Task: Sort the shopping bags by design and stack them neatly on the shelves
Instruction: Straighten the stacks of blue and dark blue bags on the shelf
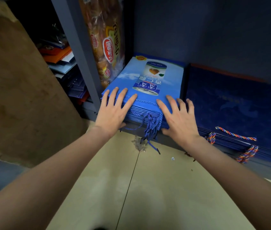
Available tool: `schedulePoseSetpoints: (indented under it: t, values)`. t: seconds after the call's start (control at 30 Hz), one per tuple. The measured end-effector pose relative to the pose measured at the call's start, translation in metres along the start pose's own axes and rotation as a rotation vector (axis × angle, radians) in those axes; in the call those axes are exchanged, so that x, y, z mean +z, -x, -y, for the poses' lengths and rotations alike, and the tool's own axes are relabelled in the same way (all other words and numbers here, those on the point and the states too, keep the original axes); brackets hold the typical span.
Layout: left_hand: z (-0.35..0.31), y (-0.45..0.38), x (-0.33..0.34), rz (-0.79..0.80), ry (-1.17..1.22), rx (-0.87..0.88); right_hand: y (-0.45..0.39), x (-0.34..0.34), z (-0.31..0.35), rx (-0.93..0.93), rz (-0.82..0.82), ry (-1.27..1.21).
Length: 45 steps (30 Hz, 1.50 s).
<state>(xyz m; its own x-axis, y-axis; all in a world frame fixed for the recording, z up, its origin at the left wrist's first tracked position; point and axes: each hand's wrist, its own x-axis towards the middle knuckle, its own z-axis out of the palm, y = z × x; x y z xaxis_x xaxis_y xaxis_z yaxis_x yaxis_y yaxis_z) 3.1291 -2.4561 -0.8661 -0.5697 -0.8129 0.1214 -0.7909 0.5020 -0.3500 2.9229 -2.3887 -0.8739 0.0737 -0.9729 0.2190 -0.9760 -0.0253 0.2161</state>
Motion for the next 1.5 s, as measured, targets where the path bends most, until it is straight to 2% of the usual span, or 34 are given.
schedulePoseSetpoints:
  t: [0.1, 0.2, 0.27, 0.33, 0.4, 0.47, 0.53, 0.63, 0.7, 0.8, 1.0, 1.17, 1.27, 1.33, 1.4, 1.5]
  values:
    - [-0.004, -0.001, -0.002, -0.022, 0.049, -0.032, -0.005, -0.010, -0.012, 0.000, -0.042, -0.013]
    - [-0.001, -0.010, -0.004, -0.054, 0.048, -0.041, -0.008, -0.023, -0.015, 0.004, 0.074, 0.015]
    - [0.000, -0.012, 0.001, 0.012, 0.048, -0.023, -0.006, -0.021, -0.008, -0.021, 0.174, 0.038]
    - [0.002, -0.013, 0.003, 0.045, 0.062, 0.003, -0.005, -0.020, -0.003, -0.019, 0.200, 0.020]
    - [0.004, -0.008, 0.001, -0.005, 0.125, 0.011, -0.005, -0.024, -0.005, -0.017, 0.197, -0.053]
    - [0.008, 0.007, 0.002, -0.162, 0.325, -0.083, -0.004, -0.031, -0.015, 0.014, 0.180, -0.218]
    - [0.009, 0.032, 0.005, -0.292, 0.683, -0.314, -0.003, -0.037, -0.022, 0.073, 0.152, -0.408]
    - [-0.005, 0.062, 0.009, -0.216, 1.045, -0.595, -0.001, -0.035, -0.025, 0.129, 0.235, -0.573]
    - [-0.015, 0.062, 0.011, -0.162, 1.179, -0.686, -0.001, -0.032, -0.022, 0.154, 0.283, -0.601]
    - [-0.023, 0.047, 0.010, -0.112, 1.343, -0.730, 0.000, -0.029, -0.021, 0.199, 0.246, -0.637]
    - [-0.040, 0.031, 0.000, 0.044, 1.451, -0.711, -0.004, -0.035, -0.022, 0.188, 0.245, -0.556]
    - [-0.030, 0.021, 0.000, 0.087, 1.474, -0.754, -0.009, -0.036, -0.024, 0.200, 0.164, -0.412]
    - [-0.022, 0.021, 0.003, 0.122, 1.485, -0.717, -0.012, -0.039, -0.024, 0.226, 0.189, -0.408]
    - [-0.021, 0.023, 0.004, 0.111, 1.592, -0.752, -0.011, -0.037, -0.023, 0.228, 0.240, -0.402]
    - [-0.020, 0.025, 0.006, 0.040, 1.714, -0.860, -0.007, -0.033, -0.021, 0.212, 0.273, -0.388]
    - [-0.019, 0.022, 0.004, -0.007, 1.865, -0.953, 0.002, -0.026, -0.014, 0.167, 0.253, -0.312]
